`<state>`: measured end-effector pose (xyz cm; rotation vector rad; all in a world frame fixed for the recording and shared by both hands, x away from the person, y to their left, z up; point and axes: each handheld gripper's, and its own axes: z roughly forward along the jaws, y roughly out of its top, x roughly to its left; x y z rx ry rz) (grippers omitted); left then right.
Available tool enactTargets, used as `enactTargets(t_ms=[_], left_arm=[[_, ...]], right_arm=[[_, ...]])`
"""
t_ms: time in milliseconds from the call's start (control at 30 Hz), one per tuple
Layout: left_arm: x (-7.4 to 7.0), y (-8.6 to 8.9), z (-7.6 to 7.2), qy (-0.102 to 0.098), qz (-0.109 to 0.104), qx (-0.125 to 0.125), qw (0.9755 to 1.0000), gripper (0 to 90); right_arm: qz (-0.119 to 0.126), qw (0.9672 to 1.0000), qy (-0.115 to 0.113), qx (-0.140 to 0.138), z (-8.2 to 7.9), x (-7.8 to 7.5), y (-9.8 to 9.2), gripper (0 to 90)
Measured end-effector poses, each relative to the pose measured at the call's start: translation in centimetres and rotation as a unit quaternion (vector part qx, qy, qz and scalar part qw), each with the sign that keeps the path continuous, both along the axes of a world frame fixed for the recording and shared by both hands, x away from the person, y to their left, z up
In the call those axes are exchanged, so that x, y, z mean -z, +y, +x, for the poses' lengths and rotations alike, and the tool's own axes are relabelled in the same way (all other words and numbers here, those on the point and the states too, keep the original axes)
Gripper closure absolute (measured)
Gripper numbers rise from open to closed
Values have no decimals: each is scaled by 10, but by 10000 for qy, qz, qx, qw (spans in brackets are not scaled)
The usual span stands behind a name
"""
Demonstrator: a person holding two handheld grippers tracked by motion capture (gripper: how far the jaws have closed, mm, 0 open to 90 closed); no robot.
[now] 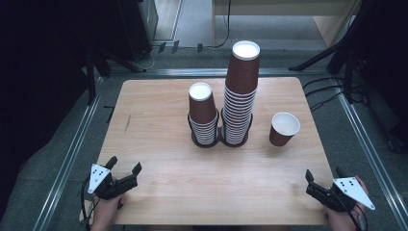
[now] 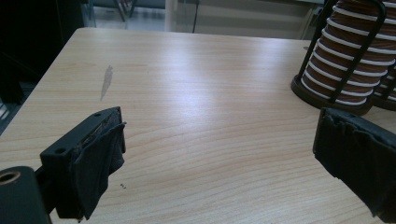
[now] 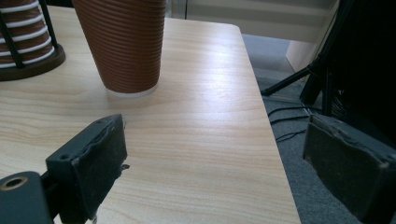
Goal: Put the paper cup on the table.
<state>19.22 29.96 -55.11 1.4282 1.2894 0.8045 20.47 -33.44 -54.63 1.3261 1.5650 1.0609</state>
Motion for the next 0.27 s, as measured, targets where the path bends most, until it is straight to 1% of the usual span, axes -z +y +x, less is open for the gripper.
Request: enactTargets(t_ms=[167,267], left_arm=[[0,0,1,8,11,1,10000,26],[0,0,1,5,2,-4,10000,26]], right_arm=[[-4,10000,31,77,0,0,0,66],[31,10000,47,10,0,-2,3,66]])
